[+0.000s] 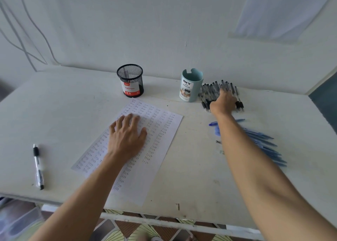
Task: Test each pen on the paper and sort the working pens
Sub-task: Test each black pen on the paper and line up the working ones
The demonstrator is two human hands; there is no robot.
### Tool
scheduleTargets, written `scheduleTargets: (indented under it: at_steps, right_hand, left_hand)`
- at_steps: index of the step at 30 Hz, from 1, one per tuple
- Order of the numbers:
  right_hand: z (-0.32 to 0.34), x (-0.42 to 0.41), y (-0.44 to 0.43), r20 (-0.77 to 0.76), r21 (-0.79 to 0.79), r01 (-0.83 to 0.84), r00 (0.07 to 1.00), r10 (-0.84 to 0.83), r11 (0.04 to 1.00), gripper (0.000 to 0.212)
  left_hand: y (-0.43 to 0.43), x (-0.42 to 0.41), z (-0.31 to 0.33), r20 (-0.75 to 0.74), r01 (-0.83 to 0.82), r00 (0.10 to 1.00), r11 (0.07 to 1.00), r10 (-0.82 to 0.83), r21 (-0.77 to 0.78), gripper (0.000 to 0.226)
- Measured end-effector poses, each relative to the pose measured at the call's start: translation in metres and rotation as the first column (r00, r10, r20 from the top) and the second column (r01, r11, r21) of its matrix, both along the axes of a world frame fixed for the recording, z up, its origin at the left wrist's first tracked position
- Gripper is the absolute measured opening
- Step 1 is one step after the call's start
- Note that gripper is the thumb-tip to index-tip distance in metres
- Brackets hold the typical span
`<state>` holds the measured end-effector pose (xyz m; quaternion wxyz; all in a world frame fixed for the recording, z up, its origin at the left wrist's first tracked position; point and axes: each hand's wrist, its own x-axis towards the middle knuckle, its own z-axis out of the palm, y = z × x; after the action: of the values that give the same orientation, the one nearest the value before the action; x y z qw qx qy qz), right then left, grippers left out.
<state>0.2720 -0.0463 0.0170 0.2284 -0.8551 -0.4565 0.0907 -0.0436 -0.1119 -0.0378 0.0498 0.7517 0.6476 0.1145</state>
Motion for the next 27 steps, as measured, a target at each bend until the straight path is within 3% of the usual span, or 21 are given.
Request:
scheduleTargets:
  at_steps: [6, 10, 14, 19, 23, 27]
  right_hand:
    - [-0.001, -0.004, -0.004, -0.073, 0.147, -0.025, 0.997, 0.036, 0.989, 0.063]
    - [0.000, -0.019, -0.017, -0.026, 0.227, -0.058, 0.997, 0.066, 0.972, 0.058]
    - [-0.004, -0.059, -0.048, -0.017, 0.324, -0.224, 0.970, 0.243, 0.919, 0.045]
    - [-0.036, -0.113, -0.099, -0.057, 0.133, -0.527, 0.841, 0.537, 0.839, 0.046]
    - [-0.052, -0.129, -0.118, 0.066, -0.044, -0.580, 0.810, 0.582, 0.813, 0.069]
    - [-0.052, -0.129, -0.120, 0.112, -0.093, -0.589, 0.795, 0.596, 0.803, 0.072]
  left_hand:
    - [0.000, -0.002, -0.002, 0.003, 0.001, 1.000, 1.000, -0.001, -0.008, 0.061]
    - [0.000, -0.001, 0.000, 0.008, -0.002, 1.000, 1.000, 0.002, -0.008, 0.064]
    - [0.000, -0.001, -0.001, 0.018, -0.004, 1.000, 1.000, 0.004, 0.004, 0.059]
    - [-0.002, 0.000, 0.001, 0.097, -0.014, 0.995, 1.000, 0.012, 0.021, 0.053]
    - [-0.002, -0.002, 0.008, 0.258, -0.084, 0.962, 0.996, 0.088, -0.027, 0.053]
    - [-0.004, -0.010, 0.025, 0.526, -0.166, 0.829, 0.982, 0.191, -0.094, 0.035]
